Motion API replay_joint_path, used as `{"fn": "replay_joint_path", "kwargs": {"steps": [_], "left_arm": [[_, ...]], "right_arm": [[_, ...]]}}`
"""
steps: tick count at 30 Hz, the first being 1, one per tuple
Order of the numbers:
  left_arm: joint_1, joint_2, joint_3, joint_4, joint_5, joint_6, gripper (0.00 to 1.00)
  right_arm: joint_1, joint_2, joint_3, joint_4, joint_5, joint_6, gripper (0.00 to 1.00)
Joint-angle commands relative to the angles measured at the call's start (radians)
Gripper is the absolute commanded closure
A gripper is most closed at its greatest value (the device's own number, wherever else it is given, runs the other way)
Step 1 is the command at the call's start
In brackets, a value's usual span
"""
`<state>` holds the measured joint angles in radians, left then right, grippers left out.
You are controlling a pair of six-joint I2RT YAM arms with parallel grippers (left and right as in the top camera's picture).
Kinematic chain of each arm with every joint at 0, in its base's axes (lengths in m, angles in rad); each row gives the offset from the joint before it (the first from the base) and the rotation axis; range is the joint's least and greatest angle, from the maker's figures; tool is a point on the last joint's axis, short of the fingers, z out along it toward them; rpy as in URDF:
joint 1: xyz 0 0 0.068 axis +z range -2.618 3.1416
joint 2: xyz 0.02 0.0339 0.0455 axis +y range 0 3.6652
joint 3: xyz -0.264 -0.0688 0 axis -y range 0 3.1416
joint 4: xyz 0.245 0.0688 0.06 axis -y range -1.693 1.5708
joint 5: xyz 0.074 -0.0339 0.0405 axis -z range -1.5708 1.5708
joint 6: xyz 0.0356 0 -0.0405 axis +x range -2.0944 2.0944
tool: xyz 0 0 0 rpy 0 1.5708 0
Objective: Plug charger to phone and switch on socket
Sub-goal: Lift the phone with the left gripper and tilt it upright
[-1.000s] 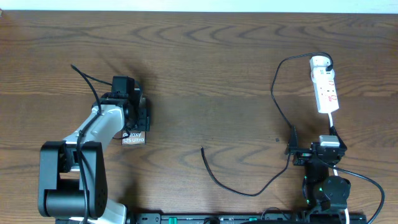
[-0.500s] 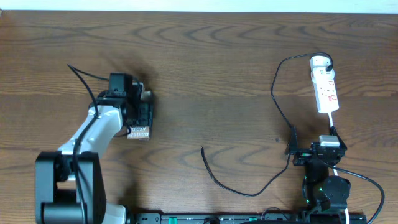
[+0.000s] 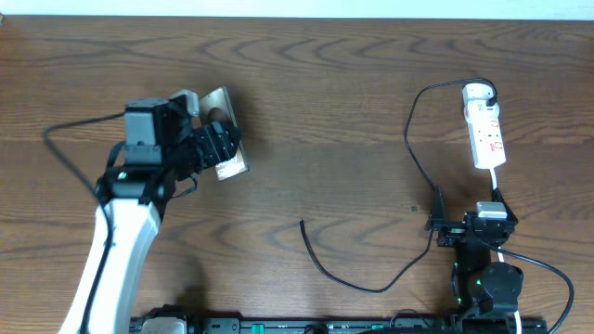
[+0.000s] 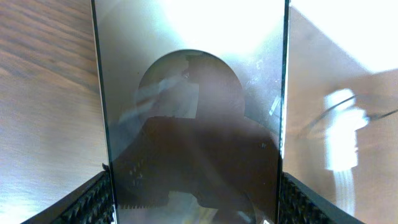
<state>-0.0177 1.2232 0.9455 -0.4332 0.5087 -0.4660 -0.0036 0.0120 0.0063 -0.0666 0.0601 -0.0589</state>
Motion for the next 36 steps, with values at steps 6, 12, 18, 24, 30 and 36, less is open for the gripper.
{"fn": "replay_joint_path", "kwargs": {"steps": [6, 12, 18, 24, 30, 36], "left_arm": [[0.067, -0.164, 0.036, 0.025, 0.241, -0.632, 0.93], [0.109, -0.215, 0.036, 0.04, 0.42, -1.006, 0.93], [0.141, -0.218, 0.036, 0.074, 0.505, -1.156, 0.93], [0.146, -0.218, 0.036, 0.082, 0.504, -1.163, 0.92], [0.146, -0.218, 0.036, 0.084, 0.505, -1.163, 0.93], [0.146, -0.218, 0.036, 0.084, 0.505, -1.153, 0.93]], "right_arm": [[-0.009, -0.007, -0.001, -0.004, 0.001, 0.002, 0.01], [-0.009, -0.007, -0.001, -0.004, 0.001, 0.002, 0.01], [-0.009, -0.007, -0.001, -0.004, 0.001, 0.002, 0.01], [-0.009, -0.007, -0.001, -0.004, 0.001, 0.002, 0.01], [-0.009, -0.007, -0.001, -0.004, 0.001, 0.002, 0.01], [-0.009, -0.007, -0.001, -0.004, 0.001, 0.002, 0.01]]}}
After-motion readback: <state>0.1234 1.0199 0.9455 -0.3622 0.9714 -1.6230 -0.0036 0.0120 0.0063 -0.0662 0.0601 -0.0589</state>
